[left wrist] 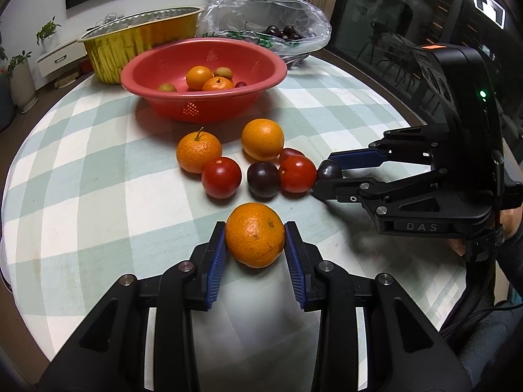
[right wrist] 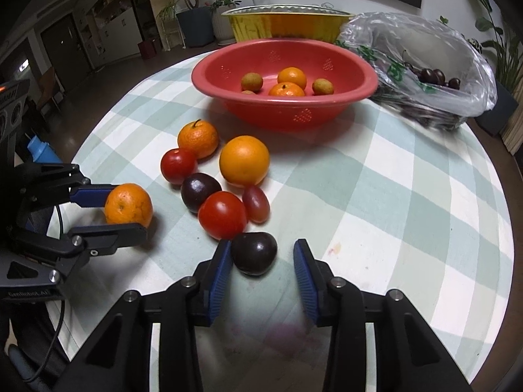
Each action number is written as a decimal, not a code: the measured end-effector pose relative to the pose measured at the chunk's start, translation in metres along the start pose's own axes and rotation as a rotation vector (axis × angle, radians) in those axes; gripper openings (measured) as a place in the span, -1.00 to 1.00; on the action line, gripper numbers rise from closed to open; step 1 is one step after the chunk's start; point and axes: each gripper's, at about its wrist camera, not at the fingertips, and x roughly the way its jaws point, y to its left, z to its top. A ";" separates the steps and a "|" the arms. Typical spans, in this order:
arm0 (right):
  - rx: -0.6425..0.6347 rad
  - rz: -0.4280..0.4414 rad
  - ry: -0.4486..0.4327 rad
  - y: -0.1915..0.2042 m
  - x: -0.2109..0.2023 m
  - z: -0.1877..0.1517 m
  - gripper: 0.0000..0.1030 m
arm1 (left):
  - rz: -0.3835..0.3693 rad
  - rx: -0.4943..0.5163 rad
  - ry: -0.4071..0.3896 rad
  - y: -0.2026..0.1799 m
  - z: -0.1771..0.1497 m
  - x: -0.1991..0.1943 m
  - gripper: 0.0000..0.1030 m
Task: Organize fruits
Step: 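Grasp an orange with the left tool while the right tool grasps a dark plum, then carry the orange and dark plum over the red bowl and open both tools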
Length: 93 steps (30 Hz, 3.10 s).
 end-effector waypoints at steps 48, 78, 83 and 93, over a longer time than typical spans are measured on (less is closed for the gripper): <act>0.155 -0.011 -0.212 -0.061 -0.074 0.062 -0.44 | 0.088 0.013 -0.129 0.050 0.098 -0.035 -0.37; 0.082 -0.058 -0.033 -0.060 0.052 0.152 -0.44 | 0.108 0.056 0.014 0.071 0.162 0.087 -0.36; 0.077 -0.065 -0.034 -0.060 0.056 0.152 -0.43 | 0.104 0.063 0.017 0.068 0.161 0.089 -0.35; 0.069 -0.074 -0.043 -0.058 0.054 0.150 -0.21 | 0.101 0.046 -0.034 0.067 0.160 0.070 0.38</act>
